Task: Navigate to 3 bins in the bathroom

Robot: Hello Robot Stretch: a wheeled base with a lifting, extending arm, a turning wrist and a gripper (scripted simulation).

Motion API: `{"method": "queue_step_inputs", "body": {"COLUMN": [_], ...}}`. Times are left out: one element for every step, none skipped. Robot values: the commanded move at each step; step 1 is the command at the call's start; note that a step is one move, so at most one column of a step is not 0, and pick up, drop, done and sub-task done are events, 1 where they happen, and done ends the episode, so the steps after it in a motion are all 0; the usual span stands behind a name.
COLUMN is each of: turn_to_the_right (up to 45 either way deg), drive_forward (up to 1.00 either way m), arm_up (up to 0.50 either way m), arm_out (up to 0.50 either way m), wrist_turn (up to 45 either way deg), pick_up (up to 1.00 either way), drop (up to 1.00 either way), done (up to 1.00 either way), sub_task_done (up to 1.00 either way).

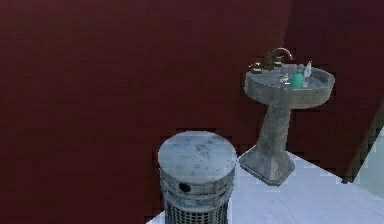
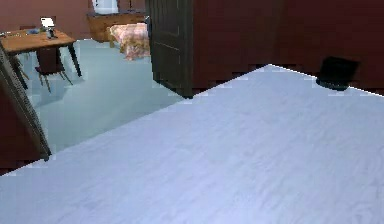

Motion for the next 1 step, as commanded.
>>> {"method": "queue_step_inputs", "body": {"turn_to_the_right": [45.0], "drive_forward": [0.0], "arm_up": [0.0], "arm_out": [0.0], "wrist_turn": [0.0], "pick_up": [0.0], "drop": [0.0], "done": [0.0], "sub_task_done": [0.0]}}
